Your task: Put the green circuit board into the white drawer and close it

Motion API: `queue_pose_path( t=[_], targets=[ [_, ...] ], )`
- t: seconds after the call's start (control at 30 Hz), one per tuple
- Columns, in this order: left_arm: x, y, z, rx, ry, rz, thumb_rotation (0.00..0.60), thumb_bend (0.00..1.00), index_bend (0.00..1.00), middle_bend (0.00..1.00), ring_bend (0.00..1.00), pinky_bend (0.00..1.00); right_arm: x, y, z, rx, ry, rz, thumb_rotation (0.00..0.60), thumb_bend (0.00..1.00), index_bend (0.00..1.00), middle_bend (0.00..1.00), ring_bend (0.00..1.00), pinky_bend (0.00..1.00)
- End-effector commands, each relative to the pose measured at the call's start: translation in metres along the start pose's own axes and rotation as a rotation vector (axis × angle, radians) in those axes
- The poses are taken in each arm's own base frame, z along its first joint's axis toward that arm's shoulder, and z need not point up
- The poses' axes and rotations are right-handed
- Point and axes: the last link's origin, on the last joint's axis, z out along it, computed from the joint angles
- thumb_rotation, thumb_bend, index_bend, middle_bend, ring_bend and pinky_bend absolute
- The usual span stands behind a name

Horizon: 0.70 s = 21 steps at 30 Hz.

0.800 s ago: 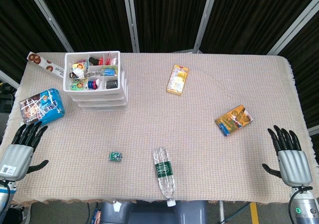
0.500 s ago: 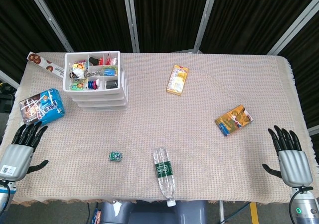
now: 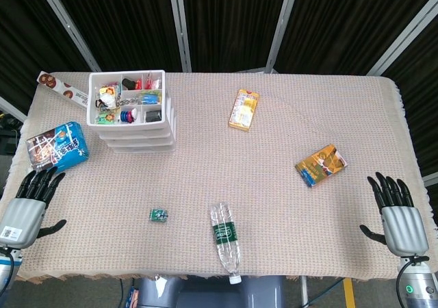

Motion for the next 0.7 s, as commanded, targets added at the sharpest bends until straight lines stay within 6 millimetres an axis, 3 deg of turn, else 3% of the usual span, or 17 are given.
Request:
queue_pose_path(
  t=[0.03, 0.1, 0.2, 0.27, 0.33, 0.4, 0.57, 0.7],
  targets=[
    [0.000, 0.001, 0.000, 0.001, -0.001, -0.005, 0.600, 0.10, 0.00, 0.00, 0.00, 0.00, 0.000, 0.000, 0.000, 0.002, 0.001, 0.000, 0.600, 0.00, 0.05, 0.00, 0.00, 0.00],
    [0.000, 0.003, 0.000, 0.004, 0.000, -0.028, 0.600, 0.14, 0.00, 0.00, 0.00, 0.00, 0.001, 0.001, -0.001, 0.001, 0.003, 0.000, 0.600, 0.00, 0.05, 0.00, 0.00, 0.00],
    [0.002, 0.011, 0.002, 0.011, 0.015, -0.135, 0.600, 0.30, 0.00, 0.01, 0.02, 0.05, 0.001, 0.001, -0.001, -0.001, 0.005, 0.001, 0.600, 0.00, 0.05, 0.00, 0.00, 0.00],
    [0.005, 0.018, 0.007, 0.018, 0.034, -0.239, 0.600, 0.43, 0.00, 0.16, 0.18, 0.20, 0.001, 0.001, -0.001, -0.001, 0.002, 0.002, 0.600, 0.00, 0.05, 0.00, 0.00, 0.00],
    [0.008, 0.023, 0.014, 0.027, 0.046, -0.325, 0.600, 0.52, 0.00, 0.40, 0.41, 0.35, 0.001, 0.000, -0.001, 0.000, 0.002, 0.001, 0.600, 0.00, 0.05, 0.00, 0.00, 0.00],
    [0.008, 0.027, 0.021, 0.043, 0.034, -0.401, 0.600, 0.57, 0.00, 0.57, 0.55, 0.45, 0.001, 0.000, -0.001, 0.001, 0.003, 0.001, 0.600, 0.00, 0.05, 0.00, 0.00, 0.00],
    [-0.001, 0.041, 0.046, 0.102, -0.093, -0.575, 0.600, 0.65, 0.00, 0.76, 0.72, 0.54, 0.001, 0.001, -0.001, -0.003, 0.003, 0.001, 0.600, 0.00, 0.05, 0.00, 0.00, 0.00],
    [-0.006, 0.058, 0.066, 0.119, -0.172, -0.668, 0.600, 0.66, 0.00, 0.84, 0.79, 0.59, 0.001, 0.001, -0.001, -0.005, 0.002, 0.002, 0.600, 0.00, 0.05, 0.00, 0.00, 0.00]
  ],
)
